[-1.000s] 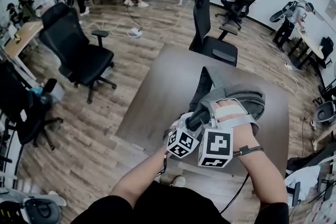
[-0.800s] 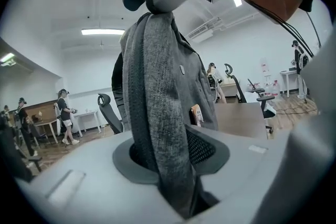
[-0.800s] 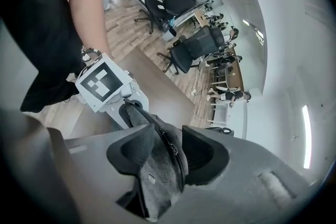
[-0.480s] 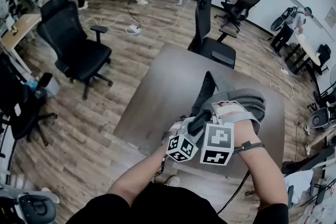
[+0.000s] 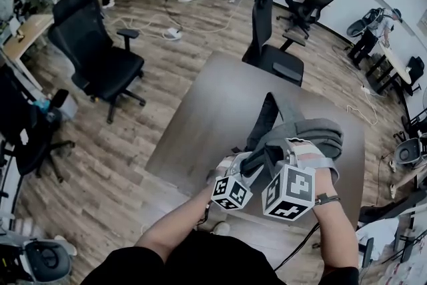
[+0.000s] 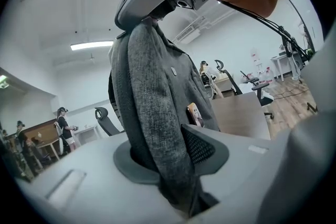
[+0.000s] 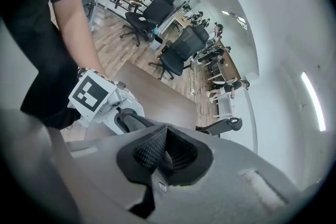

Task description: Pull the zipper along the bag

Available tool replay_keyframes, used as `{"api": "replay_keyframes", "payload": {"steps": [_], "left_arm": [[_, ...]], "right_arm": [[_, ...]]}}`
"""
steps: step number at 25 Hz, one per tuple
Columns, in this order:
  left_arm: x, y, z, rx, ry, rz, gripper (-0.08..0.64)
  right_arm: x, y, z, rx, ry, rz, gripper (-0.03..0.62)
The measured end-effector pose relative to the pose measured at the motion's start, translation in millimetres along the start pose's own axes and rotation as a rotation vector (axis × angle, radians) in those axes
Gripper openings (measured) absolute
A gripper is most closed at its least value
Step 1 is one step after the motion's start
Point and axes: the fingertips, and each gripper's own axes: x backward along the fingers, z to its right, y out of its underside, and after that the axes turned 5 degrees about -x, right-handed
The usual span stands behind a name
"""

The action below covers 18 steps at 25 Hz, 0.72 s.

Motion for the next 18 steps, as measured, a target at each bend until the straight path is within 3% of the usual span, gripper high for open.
{"api": "replay_keyframes", "payload": {"steps": [4, 8, 18], "left_arm": [[0.5, 1.2, -4.3, 0.021, -0.009, -0.003, 0.144], [0.2, 2.0, -6.4, 0.034, -0.004, -0.002, 0.146], [2.2, 4.8, -11.2, 0.069, 0.009, -0.003, 0.146]], "right_arm": [[7.8, -1.6, 4.4, -0.001, 0.083, 0.033, 0.002], [21.5, 1.4, 16.6, -0.086, 0.161, 0.093, 0.001], [30.3, -4.7, 16.4, -0.167, 0.189, 0.149, 0.002]]}}
